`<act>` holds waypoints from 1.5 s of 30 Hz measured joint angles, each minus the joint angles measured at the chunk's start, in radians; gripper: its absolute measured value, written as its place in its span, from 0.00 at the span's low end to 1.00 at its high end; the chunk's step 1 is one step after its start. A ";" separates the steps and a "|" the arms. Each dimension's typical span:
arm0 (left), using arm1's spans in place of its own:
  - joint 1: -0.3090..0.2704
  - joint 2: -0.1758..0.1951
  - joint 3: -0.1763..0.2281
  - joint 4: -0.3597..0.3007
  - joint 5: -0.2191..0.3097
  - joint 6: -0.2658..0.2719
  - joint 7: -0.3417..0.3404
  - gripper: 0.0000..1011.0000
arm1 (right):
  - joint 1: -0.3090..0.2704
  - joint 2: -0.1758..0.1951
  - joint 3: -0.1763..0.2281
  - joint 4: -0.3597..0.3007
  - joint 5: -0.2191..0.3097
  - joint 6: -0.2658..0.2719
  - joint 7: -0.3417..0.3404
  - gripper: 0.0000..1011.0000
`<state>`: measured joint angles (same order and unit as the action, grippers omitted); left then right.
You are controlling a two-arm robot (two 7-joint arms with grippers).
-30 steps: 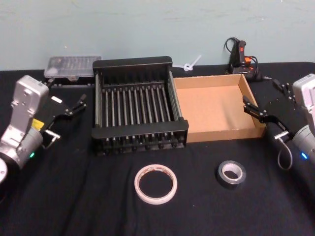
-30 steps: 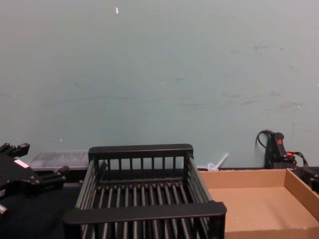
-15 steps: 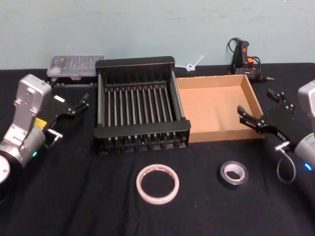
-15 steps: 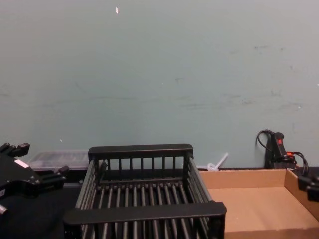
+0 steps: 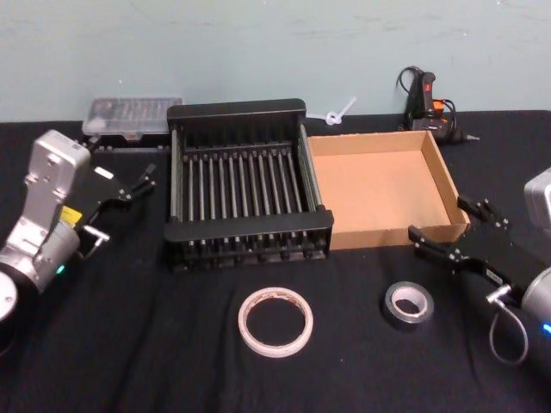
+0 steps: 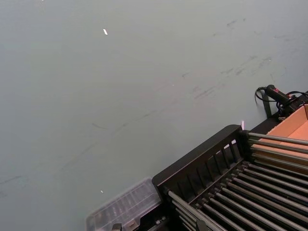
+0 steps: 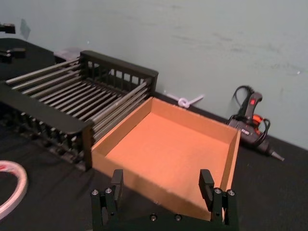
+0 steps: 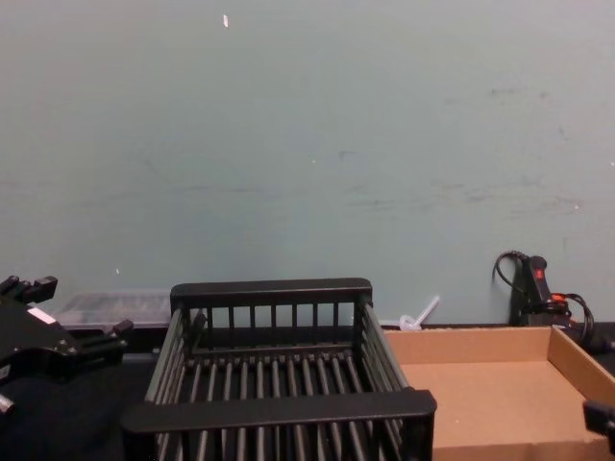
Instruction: Pick up the white tape and place it into the black box , Pick up the silver tape and place it into the brown box.
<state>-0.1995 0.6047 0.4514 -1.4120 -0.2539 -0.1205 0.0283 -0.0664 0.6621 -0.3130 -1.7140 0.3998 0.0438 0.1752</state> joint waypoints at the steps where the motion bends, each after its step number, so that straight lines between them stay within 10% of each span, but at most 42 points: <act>1: 0.000 0.000 0.000 0.000 0.000 0.000 0.000 0.99 | -0.008 0.002 0.004 -0.007 0.002 0.005 0.002 0.99; 16: 0.000 0.000 0.000 0.000 0.000 0.000 0.000 0.99 | -0.100 0.033 0.043 -0.078 0.030 0.145 0.049 0.99; 45: 0.000 0.000 0.000 0.000 0.000 0.000 0.000 0.99 | -0.039 -0.013 0.036 -0.031 -0.019 0.316 0.131 0.99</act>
<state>-0.1996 0.6047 0.4514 -1.4120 -0.2539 -0.1205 0.0283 -0.1055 0.6495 -0.2769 -1.7451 0.3812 0.3600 0.3065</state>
